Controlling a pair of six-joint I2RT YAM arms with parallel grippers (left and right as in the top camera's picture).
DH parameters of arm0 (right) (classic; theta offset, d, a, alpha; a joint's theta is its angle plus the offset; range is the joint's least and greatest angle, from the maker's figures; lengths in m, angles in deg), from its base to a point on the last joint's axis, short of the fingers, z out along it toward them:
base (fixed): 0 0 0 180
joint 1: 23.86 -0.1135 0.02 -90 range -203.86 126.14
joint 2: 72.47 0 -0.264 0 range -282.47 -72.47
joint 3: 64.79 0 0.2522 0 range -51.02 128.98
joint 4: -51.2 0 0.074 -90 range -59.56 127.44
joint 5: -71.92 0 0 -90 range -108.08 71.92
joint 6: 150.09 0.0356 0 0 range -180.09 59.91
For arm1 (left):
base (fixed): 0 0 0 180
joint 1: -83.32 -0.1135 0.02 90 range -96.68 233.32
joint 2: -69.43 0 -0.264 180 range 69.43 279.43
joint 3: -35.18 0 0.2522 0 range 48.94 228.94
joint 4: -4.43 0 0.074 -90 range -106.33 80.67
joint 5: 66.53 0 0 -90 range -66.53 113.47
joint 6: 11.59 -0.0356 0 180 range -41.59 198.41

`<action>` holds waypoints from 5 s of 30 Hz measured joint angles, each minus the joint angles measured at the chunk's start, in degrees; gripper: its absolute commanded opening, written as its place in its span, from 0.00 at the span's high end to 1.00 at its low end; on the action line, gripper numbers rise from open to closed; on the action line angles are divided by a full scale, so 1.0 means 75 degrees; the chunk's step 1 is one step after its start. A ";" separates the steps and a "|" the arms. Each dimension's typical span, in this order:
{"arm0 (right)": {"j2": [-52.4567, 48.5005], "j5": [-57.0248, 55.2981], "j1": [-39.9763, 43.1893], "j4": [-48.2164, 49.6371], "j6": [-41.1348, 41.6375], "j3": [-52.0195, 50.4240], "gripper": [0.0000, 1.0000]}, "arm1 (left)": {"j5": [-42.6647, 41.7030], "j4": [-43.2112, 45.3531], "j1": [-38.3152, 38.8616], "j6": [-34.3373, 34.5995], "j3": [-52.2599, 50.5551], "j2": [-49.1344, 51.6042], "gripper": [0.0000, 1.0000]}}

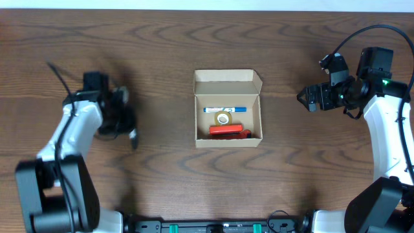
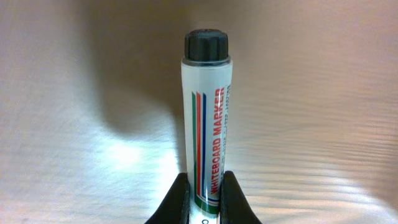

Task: Pack container
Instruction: 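Carry the marker into the box with the left gripper and release, then raise both grippers to the box's lid flaps on either side, then grip the lid flaps with both grippers and lift them upright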

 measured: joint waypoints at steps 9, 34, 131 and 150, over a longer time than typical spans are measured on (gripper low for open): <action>0.0000 0.0015 0.0000 0.0073 0.0003 0.0000 0.01 | -0.0385 -0.0455 0.3582 -0.2920 0.2002 -0.0985 0.94; 0.0000 0.0020 0.0000 0.0134 0.0003 0.0000 0.01 | 0.0772 0.0813 0.5872 -0.8402 0.2101 0.0653 0.94; -0.3751 0.3500 -0.1556 0.2702 0.3844 -0.0006 0.99 | -0.5313 0.1839 0.0525 0.0154 0.2425 0.3678 0.94; -0.3751 0.3497 -0.1571 0.3573 0.4208 -0.0006 0.99 | -0.5627 0.3416 0.0912 0.1853 0.2425 0.3704 0.94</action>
